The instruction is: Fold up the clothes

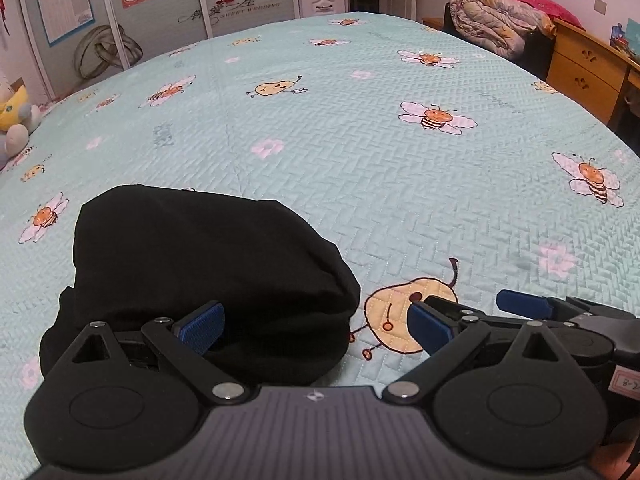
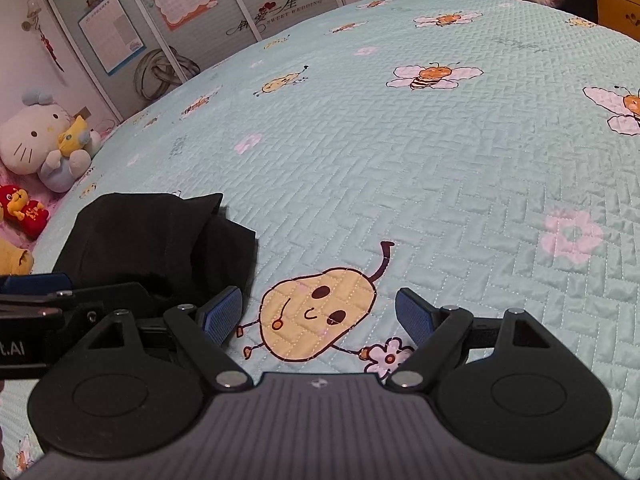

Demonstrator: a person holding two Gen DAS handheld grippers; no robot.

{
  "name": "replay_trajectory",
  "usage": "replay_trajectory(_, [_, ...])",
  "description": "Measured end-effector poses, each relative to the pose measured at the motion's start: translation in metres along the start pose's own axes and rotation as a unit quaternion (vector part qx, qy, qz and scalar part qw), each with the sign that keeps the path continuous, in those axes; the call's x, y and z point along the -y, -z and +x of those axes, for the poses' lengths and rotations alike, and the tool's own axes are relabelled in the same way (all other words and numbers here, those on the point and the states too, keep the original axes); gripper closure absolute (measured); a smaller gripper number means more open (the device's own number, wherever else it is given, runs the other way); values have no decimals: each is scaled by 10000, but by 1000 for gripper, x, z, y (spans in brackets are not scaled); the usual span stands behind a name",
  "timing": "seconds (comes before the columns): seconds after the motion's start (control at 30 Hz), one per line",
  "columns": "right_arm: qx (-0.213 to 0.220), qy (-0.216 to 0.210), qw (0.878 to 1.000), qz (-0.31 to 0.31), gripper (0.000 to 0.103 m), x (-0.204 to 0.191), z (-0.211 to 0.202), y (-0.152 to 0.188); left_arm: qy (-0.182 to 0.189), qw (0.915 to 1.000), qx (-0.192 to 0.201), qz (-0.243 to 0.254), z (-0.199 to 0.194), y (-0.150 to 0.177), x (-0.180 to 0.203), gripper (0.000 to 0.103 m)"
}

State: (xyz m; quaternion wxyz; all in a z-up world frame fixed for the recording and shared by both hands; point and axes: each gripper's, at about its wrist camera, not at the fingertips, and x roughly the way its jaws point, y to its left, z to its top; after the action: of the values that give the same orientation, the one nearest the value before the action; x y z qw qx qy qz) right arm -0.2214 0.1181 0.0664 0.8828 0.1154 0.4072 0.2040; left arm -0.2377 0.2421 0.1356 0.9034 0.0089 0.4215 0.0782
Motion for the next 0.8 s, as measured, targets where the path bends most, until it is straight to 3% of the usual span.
replay_trajectory(0.4, [197,26,9995,-241,19,-2,7,-10,-105,9999,1,-50,5,-1,-5,3])
replay_trajectory(0.53, [214,-360,9959,-797,19,-24,24,-20,-247,9958,-31,-876,6,26,-44,3])
replay_trajectory(0.7, [197,-1049,9876,-1155,19,-64,46,-30,-460,9750,-34,-2172,-4,77,-108,4])
replay_trajectory(0.8, [273,-844,9843,-1523,19,-85,60,-26,-623,9689,-22,-2397,-12,88,-127,4])
